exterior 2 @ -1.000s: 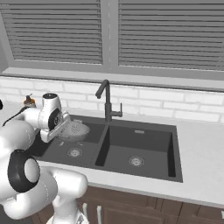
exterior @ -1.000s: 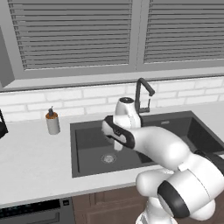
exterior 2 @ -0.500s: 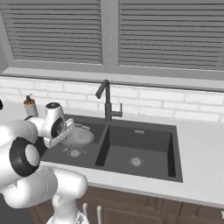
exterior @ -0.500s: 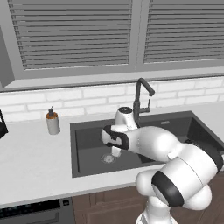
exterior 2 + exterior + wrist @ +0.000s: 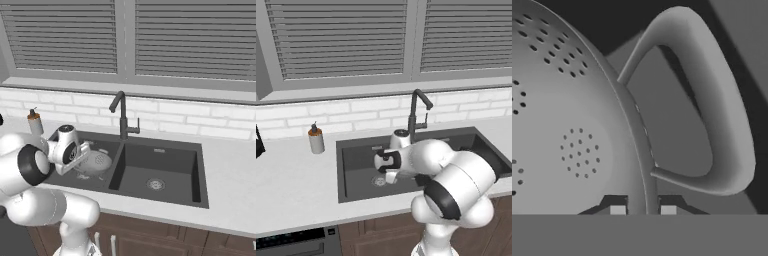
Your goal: Put the colander in the sink, put the kiwi in the colander, and turn on the sink faucet and pour water over the colander.
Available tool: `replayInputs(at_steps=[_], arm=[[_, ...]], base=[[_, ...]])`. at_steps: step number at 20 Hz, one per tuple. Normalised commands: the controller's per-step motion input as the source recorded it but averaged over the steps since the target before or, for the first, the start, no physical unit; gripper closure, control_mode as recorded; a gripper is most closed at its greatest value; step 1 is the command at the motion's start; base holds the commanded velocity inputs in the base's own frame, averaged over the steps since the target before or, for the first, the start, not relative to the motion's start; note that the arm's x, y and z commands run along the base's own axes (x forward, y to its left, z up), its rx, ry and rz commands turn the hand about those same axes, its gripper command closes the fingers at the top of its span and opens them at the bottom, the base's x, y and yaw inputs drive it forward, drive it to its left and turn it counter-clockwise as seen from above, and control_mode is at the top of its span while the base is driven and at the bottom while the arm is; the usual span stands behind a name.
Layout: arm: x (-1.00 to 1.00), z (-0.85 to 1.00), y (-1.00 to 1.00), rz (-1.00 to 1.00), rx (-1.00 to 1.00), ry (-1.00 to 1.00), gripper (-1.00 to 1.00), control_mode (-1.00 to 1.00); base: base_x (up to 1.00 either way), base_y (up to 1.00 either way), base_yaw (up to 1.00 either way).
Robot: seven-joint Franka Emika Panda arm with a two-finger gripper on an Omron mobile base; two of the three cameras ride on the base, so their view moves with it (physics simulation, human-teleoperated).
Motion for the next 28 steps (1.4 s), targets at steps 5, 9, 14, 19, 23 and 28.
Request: replayInputs(at_steps=[5,9,14,19,23,28], arm=[[0.15,-0.22,0.01,-0.05,0.0,0.02,1.0,-1.0],[0.2,-0.22,0.04,-0.03,0.0,0.01,1.0,-1.0],[0.04,-0.07,0.01,-0.01,0.0,0.04,1.0,-1.0],[0.0,-0.03,0.0,0.03,0.0,0.0,1.0,-1.0],[0.08,-0.29,0.0,0.15,0.0,0.04,1.0,-1.0],[0.22,-0.29,0.0,0.1,0.0,0.03,1.0,-1.0]], base=[[0.0,0.0,0.0],[0.0,0.0,0.0],[0.0,0.0,0.0],[0.0,0.0,0.0],[0.0,0.0,0.0],[0.0,0.0,0.0]])
